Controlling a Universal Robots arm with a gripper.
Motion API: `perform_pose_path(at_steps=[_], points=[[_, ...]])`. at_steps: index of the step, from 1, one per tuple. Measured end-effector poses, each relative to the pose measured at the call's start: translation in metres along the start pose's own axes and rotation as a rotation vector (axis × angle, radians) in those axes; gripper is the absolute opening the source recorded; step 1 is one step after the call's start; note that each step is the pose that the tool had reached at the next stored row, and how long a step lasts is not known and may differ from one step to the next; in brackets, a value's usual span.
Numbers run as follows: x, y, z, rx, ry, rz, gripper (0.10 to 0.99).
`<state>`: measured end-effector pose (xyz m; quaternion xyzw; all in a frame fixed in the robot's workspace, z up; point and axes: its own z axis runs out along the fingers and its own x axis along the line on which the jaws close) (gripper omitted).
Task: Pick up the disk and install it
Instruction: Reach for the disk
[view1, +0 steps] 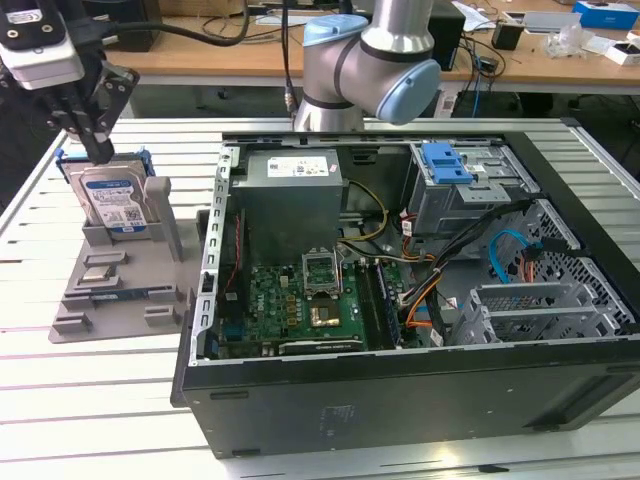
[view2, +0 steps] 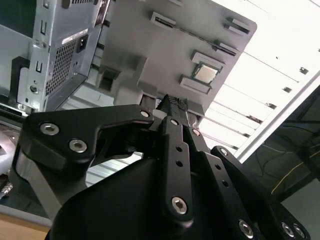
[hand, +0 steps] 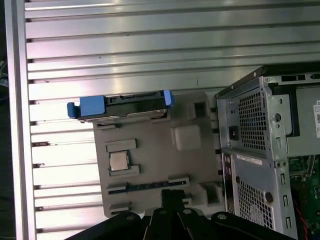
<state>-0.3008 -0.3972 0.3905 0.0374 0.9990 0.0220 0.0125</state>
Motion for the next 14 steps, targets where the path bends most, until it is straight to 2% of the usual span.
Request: perform_pose_path(at_steps=[8, 14], points=[[0.0191, 0.0002, 0.0046, 0.001, -0.0003, 0.0, 0.106], [0.0361, 0.0073, 0.0116, 0.005, -0.0004, 0.0, 0.106]])
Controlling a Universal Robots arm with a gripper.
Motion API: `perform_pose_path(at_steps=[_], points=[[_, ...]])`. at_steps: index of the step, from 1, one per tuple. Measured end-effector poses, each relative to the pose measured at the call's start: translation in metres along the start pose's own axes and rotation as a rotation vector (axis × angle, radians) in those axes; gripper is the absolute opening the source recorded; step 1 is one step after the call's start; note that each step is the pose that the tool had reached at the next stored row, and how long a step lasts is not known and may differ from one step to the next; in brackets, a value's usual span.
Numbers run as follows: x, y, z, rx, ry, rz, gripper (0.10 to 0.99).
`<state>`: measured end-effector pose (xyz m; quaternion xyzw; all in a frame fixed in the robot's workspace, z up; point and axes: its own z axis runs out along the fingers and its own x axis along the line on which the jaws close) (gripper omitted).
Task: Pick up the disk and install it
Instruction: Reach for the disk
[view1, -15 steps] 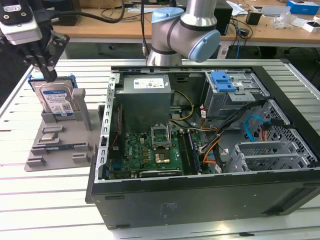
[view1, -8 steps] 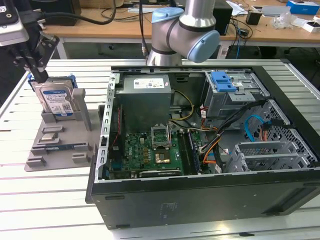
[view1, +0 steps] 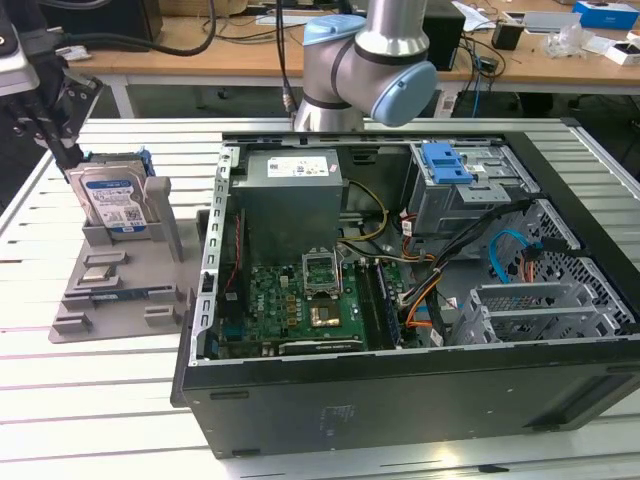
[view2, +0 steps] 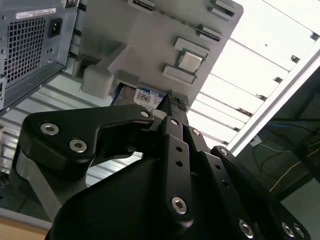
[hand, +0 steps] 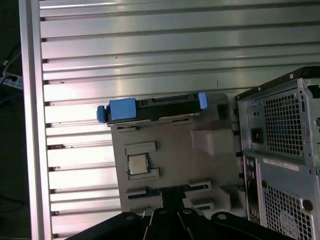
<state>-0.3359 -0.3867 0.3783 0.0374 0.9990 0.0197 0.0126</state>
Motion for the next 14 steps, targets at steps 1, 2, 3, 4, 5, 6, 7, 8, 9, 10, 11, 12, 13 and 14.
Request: perform_pose_path(at_steps=[1, 2, 3, 4, 5, 6, 7, 8, 9, 10, 11, 12, 13, 14], points=[[0.0041, 0.0024, 0.0013, 0.001, -0.0001, 0.0, 0.106], [0.0086, 0.0056, 0.0032, 0.002, 0.0, 0.0, 0.106], [0.012, 0.0085, 0.0056, 0.003, 0.0, 0.0, 0.106], [0.0156, 0.0115, 0.0087, 0.004, -0.0003, 0.0, 0.106], [0.018, 0.0134, 0.0108, 0.005, -0.0004, 0.0, 0.106], [0.0211, 0.0156, 0.0131, 0.006, -0.0004, 0.0, 0.106], [0.0233, 0.0171, 0.0147, 0.006, -0.0005, 0.0, 0.106], [0.0245, 0.018, 0.0157, 0.007, -0.0005, 0.0, 0.106], [0.0258, 0.0199, 0.0175, 0.008, -0.0004, 0.0, 0.106], [0.027, 0.0218, 0.0193, 0.009, -0.0005, 0.0, 0.106], [0.0278, 0.0234, 0.0206, 0.01, -0.0007, -0.001, 0.106], [0.0287, 0.0252, 0.022, 0.011, -0.0008, -0.001, 0.106], [0.0297, 0.0274, 0.0234, 0.012, -0.0008, -0.001, 0.106], [0.0307, 0.0293, 0.0245, 0.013, -0.0009, -0.001, 0.106]])
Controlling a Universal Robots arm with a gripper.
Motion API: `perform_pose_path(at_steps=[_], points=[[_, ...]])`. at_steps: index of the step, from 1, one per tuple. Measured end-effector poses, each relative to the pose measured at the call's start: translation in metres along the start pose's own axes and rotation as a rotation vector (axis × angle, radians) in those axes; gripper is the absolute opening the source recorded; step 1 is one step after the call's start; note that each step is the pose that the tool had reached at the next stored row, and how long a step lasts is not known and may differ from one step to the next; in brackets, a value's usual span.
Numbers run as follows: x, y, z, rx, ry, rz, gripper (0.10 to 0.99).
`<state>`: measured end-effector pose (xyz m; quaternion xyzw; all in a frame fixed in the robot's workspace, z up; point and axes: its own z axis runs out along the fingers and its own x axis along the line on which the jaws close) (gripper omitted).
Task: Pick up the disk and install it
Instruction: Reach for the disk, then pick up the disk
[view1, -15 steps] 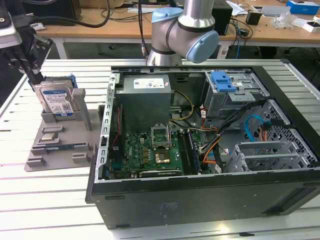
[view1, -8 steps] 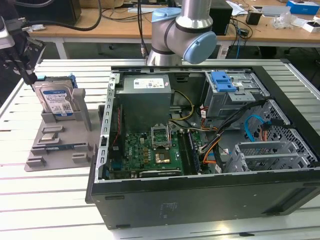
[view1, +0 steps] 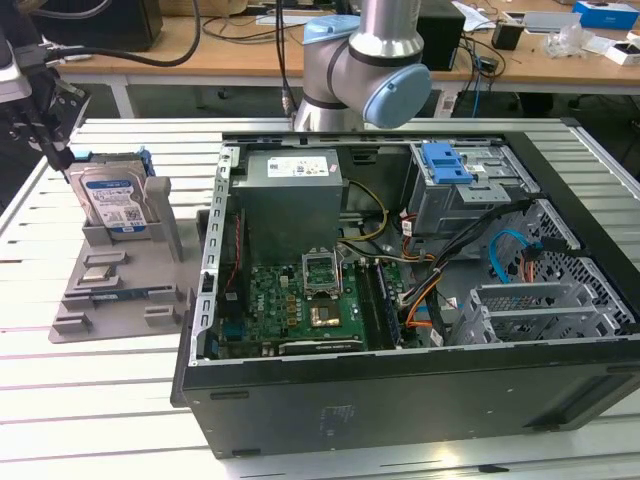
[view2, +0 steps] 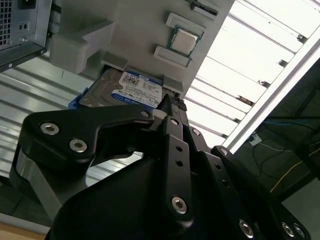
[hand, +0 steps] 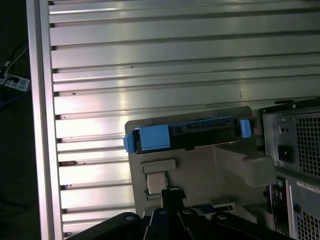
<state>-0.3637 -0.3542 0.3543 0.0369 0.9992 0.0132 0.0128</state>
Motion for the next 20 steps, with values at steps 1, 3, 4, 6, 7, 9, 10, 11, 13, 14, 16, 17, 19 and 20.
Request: perform_pose_path(at_steps=[1, 3, 4, 6, 7, 9, 10, 11, 13, 14, 16, 17, 19, 20], points=[[0.0017, 0.001, 0.0004, 0.0, 0.0001, 0.0, 0.106], [0.0018, 0.0009, 0.0005, 0.0, 0.0, 0.0, 0.106], [0.0019, 0.001, 0.0004, 0.0, 0.0, 0.0, 0.106], [0.0019, 0.001, 0.0005, 0.0, 0.0, 0.0, 0.106], [0.0019, 0.001, 0.0004, 0.0, 0.0, 0.0, 0.106], [0.002, 0.0009, 0.0004, 0.0, 0.0, 0.0, 0.106], [0.0021, 0.001, 0.0004, 0.0, 0.0, 0.0, 0.106], [0.0021, 0.0009, 0.0004, 0.0, 0.0, 0.0, 0.106], [0.0022, 0.001, 0.0004, -0.001, 0.0017, -0.059, 0.106], [0.0021, 0.001, 0.0004, -0.002, 0.0027, -0.098, 0.106], [0.0021, 0.0009, 0.0004, -0.004, 0.0046, -0.166, 0.106], [0.0021, 0.0009, 0.0004, -0.005, 0.0058, -0.215, 0.106], [0.0021, 0.0009, 0.0004, -0.007, 0.0085, -0.313, 0.106], [0.0021, 0.001, 0.0004, -0.008, 0.0092, -0.338, 0.106]])
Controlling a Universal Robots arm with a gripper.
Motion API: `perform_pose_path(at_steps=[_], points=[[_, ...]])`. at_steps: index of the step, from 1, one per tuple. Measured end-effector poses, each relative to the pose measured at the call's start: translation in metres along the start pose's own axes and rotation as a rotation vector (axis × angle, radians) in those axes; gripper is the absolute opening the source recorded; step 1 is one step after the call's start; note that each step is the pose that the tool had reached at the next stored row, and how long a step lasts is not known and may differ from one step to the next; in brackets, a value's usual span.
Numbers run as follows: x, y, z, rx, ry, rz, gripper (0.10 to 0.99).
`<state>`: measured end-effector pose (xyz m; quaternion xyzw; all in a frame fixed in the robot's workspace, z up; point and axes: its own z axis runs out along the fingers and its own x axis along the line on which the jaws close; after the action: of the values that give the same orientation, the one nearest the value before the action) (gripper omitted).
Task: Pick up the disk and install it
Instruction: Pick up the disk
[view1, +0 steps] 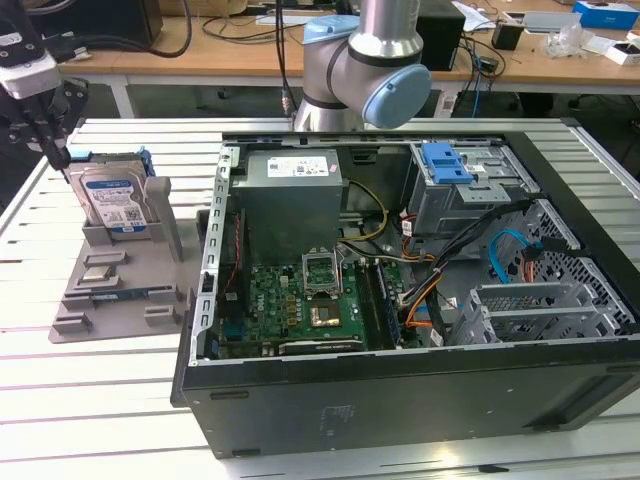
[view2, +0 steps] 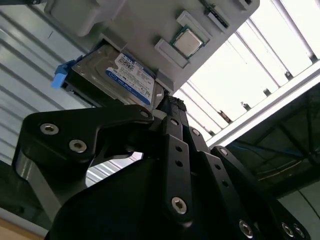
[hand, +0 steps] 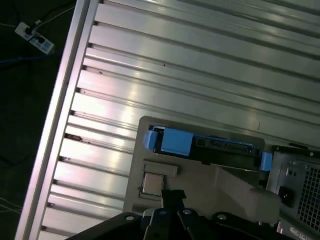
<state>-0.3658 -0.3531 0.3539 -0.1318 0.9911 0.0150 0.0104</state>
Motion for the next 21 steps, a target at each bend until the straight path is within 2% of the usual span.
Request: perform_pose_path(at_steps=[6, 12, 14, 21], points=[[0.0, 0.0, 0.0, -0.004, 0.0041, -0.153, 0.106], [0.0, 0.0, 0.0, -0.007, 0.0076, -0.281, 0.106], [0.0, 0.0, 0.0, -0.009, 0.0098, -0.364, 0.106], [0.0, 0.0, 0.0, -0.013, 0.0139, -0.516, 0.106]])
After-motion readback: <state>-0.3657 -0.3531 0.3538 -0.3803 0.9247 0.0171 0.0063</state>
